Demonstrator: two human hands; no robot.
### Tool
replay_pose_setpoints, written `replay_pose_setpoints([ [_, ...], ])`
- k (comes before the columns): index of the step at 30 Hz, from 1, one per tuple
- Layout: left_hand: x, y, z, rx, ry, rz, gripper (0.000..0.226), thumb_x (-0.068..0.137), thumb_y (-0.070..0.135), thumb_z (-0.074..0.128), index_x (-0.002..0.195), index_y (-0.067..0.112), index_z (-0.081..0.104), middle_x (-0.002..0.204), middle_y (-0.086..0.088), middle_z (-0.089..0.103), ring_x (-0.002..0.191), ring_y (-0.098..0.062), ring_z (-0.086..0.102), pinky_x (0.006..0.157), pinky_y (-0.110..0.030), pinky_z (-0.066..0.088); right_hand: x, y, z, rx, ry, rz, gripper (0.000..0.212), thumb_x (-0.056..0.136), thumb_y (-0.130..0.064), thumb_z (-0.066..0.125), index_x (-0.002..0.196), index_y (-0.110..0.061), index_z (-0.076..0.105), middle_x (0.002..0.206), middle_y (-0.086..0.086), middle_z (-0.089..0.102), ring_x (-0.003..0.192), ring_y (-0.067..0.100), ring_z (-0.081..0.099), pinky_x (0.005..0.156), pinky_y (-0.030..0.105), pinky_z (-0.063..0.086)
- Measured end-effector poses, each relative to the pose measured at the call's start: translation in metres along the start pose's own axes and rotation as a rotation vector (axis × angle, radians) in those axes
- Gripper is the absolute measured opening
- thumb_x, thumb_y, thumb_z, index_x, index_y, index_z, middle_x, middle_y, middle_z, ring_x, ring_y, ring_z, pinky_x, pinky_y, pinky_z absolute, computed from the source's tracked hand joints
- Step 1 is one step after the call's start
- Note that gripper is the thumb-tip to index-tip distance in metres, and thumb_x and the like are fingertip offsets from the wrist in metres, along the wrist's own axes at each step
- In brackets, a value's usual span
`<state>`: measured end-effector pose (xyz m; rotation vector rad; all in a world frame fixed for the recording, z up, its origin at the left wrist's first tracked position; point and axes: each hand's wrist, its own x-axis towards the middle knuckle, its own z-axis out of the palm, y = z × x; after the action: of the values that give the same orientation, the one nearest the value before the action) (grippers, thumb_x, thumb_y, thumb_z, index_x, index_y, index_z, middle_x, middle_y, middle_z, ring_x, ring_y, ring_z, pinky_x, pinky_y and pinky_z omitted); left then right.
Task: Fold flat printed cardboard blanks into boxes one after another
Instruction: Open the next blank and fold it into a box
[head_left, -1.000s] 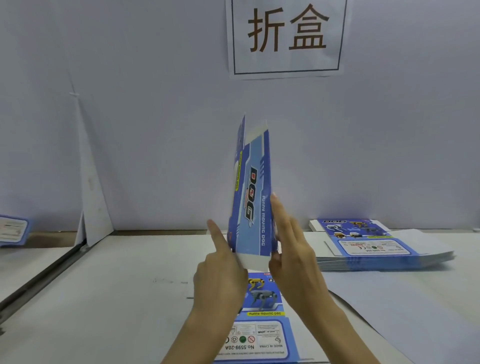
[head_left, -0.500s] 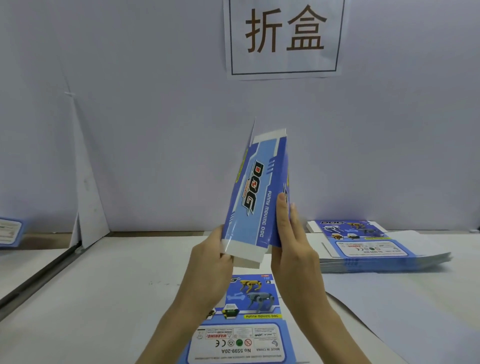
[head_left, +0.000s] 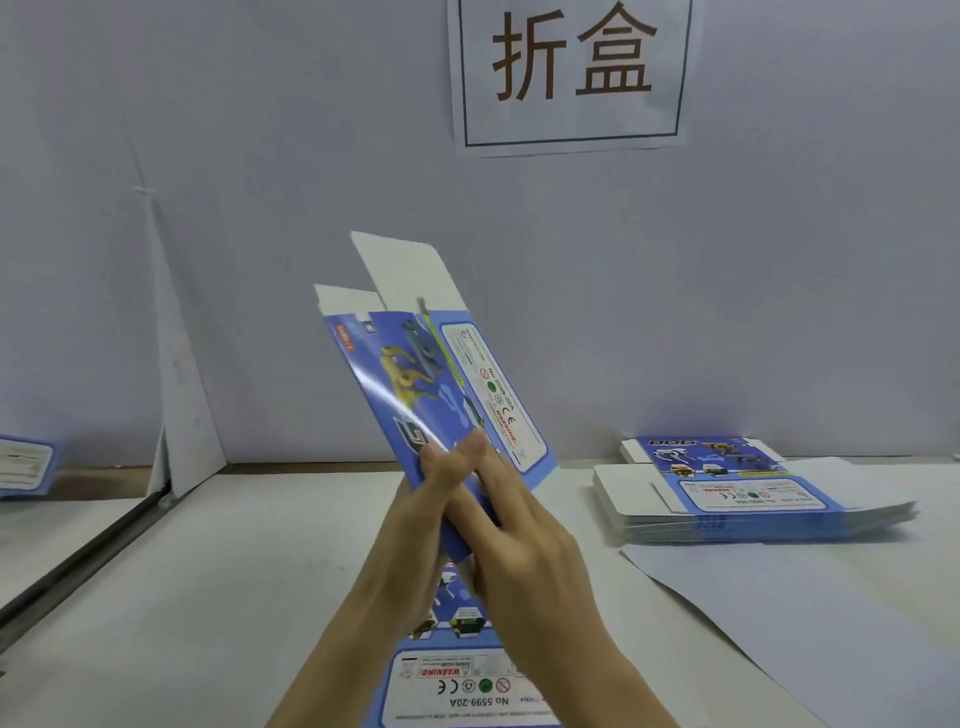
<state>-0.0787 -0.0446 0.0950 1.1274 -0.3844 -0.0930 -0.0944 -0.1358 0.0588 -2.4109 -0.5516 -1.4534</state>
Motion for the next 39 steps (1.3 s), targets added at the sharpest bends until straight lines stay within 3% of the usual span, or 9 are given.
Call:
replay_pose_setpoints([
  [5, 0.006, 0.005, -0.015, 0.05, 0.013, 0.009, 0.033, 0.068, 0.035, 0.073, 0.099, 0.024, 0.073, 0.099, -0.005, 0.075, 0.087, -0.023, 0.073, 0.061, -0.026, 0.057, -0.001, 0.012, -0.002, -0.03, 0.033, 0.112, 0.046, 0.091, -0.028, 0.062, 0.133, -0.011, 0.055, 0.135, 0.016, 0.056, 0.122, 0.034, 0.056, 0.091, 0.048, 0.053],
  [9, 0.011, 0.011, -0.027, 0.132, 0.019, 0.011, 0.036, 0.065, 0.034, 0.067, 0.099, 0.023, 0.068, 0.092, -0.002, 0.076, 0.079, -0.02, 0.073, 0.056, -0.023, 0.056, 0.004, 0.034, -0.011, -0.001, -0.019, 0.388, 0.084, 0.08, -0.052, 0.068, 0.144, -0.008, 0.038, 0.148, 0.022, 0.038, 0.135, 0.041, 0.038, 0.105, 0.058, 0.038],
  [17, 0.012, 0.017, -0.041, 0.229, -0.069, -0.007, 0.028, 0.065, 0.021, 0.077, 0.093, 0.019, 0.071, 0.091, -0.008, 0.075, 0.077, -0.025, 0.073, 0.057, -0.029, 0.058, 0.011, 0.06, -0.032, 0.005, -0.097, 0.493, 0.101, 0.064, -0.076, 0.04, 0.149, -0.023, 0.031, 0.152, 0.008, 0.034, 0.137, 0.028, 0.033, 0.11, 0.045, 0.026],
  [20, 0.011, 0.015, -0.036, 0.227, -0.059, -0.001, 0.034, 0.065, 0.027, 0.07, 0.098, 0.016, 0.067, 0.091, -0.008, 0.075, 0.079, -0.024, 0.073, 0.061, -0.029, 0.059, 0.009, 0.072, -0.038, 0.124, 0.017, 0.547, 0.085, 0.069, -0.073, 0.044, 0.141, -0.027, 0.043, 0.124, -0.004, 0.054, 0.103, 0.01, 0.048, 0.085, 0.028, 0.041],
  [24, 0.01, 0.008, -0.024, 0.144, -0.067, -0.069, 0.053, 0.065, 0.028, 0.082, 0.113, 0.018, 0.063, 0.102, -0.007, 0.074, 0.087, -0.022, 0.072, 0.065, -0.028, 0.058, 0.007, 0.078, -0.043, 0.048, 0.098, 0.521, 0.066, 0.082, -0.052, 0.031, 0.131, -0.018, 0.059, 0.087, 0.004, 0.066, 0.073, 0.02, 0.057, 0.062, 0.026, 0.036],
  [28, 0.012, 0.007, -0.022, 0.05, 0.002, -0.148, 0.069, 0.06, 0.032, 0.084, 0.123, 0.02, 0.058, 0.107, -0.008, 0.072, 0.091, -0.026, 0.071, 0.071, -0.037, 0.059, 0.008, 0.07, -0.035, 0.162, 0.129, 0.429, 0.049, 0.091, -0.036, 0.032, 0.13, -0.021, 0.058, 0.041, -0.01, 0.024, 0.048, 0.01, 0.036, 0.047, 0.02, 0.026],
  [33, 0.021, 0.008, -0.034, 0.082, 0.16, -0.053, 0.076, 0.055, 0.034, 0.079, 0.125, 0.017, 0.054, 0.101, -0.007, 0.074, 0.082, -0.025, 0.073, 0.064, -0.035, 0.06, 0.011, 0.062, -0.037, 0.583, -0.068, 0.452, 0.03, 0.092, -0.031, 0.043, 0.098, -0.054, 0.062, 0.063, -0.014, 0.06, 0.055, 0.009, 0.05, 0.05, 0.016, 0.037],
  [36, 0.024, 0.013, -0.045, 0.132, 0.203, 0.066, 0.081, 0.047, 0.033, 0.084, 0.122, 0.02, 0.053, 0.099, -0.002, 0.074, 0.086, -0.024, 0.073, 0.07, -0.037, 0.059, 0.019, 0.068, -0.048, 0.998, -0.502, 0.612, 0.036, 0.077, -0.019, 0.051, 0.109, -0.029, 0.065, 0.096, 0.003, 0.07, 0.086, 0.013, 0.064, 0.079, 0.032, 0.054],
  [39, 0.021, 0.015, -0.048, 0.344, 0.076, 0.143, 0.09, 0.04, 0.026, 0.097, 0.115, 0.031, 0.048, 0.096, 0.009, 0.073, 0.082, -0.016, 0.073, 0.058, -0.025, 0.057, 0.022, 0.07, -0.051, 1.206, -0.527, 0.828, 0.056, 0.07, -0.046, 0.062, 0.118, -0.016, 0.063, 0.104, 0.004, 0.071, 0.089, 0.017, 0.067, 0.077, 0.031, 0.056],
])
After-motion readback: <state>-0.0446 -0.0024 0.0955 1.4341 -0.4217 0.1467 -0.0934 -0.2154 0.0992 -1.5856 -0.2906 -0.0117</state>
